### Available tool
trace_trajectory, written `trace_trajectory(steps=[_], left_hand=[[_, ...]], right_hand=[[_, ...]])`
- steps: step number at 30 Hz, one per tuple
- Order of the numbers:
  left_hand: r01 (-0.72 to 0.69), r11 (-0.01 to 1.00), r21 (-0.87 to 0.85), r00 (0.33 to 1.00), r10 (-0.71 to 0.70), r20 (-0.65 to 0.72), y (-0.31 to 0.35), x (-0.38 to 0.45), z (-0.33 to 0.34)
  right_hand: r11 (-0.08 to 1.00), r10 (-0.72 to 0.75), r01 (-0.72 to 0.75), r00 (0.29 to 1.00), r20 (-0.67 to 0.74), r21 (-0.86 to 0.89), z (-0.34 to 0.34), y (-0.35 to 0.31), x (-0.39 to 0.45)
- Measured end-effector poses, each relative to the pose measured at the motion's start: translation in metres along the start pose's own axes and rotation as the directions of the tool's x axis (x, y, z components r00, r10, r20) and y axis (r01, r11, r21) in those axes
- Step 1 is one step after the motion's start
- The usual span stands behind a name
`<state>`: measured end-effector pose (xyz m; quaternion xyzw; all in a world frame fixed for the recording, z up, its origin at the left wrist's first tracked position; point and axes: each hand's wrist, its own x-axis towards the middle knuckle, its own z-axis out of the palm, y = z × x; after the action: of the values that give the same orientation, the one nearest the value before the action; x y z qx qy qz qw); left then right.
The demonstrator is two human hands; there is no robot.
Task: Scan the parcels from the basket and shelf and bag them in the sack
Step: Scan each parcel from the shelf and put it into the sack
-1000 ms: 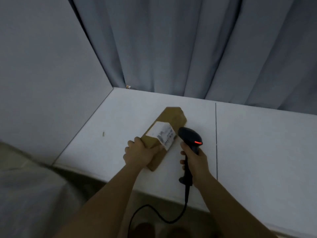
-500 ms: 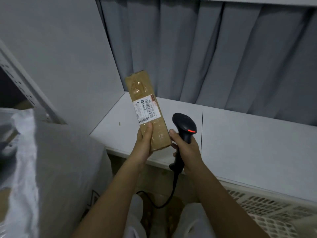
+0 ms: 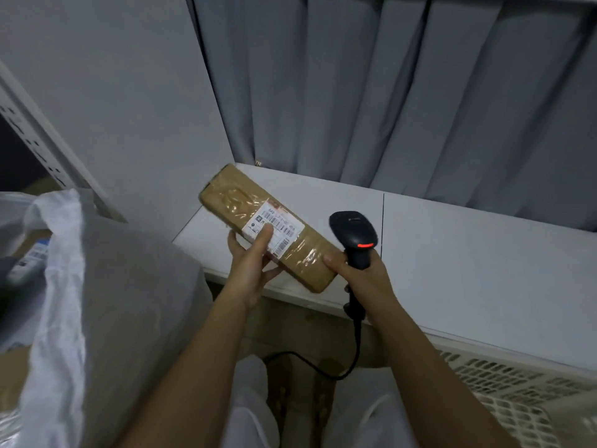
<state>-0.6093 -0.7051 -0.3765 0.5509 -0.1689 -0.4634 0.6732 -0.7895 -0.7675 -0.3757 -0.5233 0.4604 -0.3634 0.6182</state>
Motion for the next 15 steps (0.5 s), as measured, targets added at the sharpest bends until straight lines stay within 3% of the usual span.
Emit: trace_trajectory(steps=[6,9,13,15], left_hand=[[0.028,0.997,-0.077,0.998,-0.032,-0.055,-0.006,0.009,0.019],[0.008,0.999,-0.033,0.998,-0.011,-0.067,-0.005,0.011,0.019],[-0.15,0.988,-0.043,0.961,0.136,-0.241,-0.003,0.021,0.001],[-0.175,0.984,0.036,0.952,0.179,-0.25,-0.001,0.024,-0.013]], right_hand=[[0.973,0.052,-0.03,0.994,-0.092,0.227,0.005,0.007,0.014],[0.974,0.068,-0.042,0.992,-0.11,0.224,0.001,0.007,0.019],[0.987,0.011,0.003,0.996,-0.088,0.158,-0.008,0.0,0.019],[0.992,0.002,0.009,0.996,-0.091,0.124,-0.015,-0.001,0.02]])
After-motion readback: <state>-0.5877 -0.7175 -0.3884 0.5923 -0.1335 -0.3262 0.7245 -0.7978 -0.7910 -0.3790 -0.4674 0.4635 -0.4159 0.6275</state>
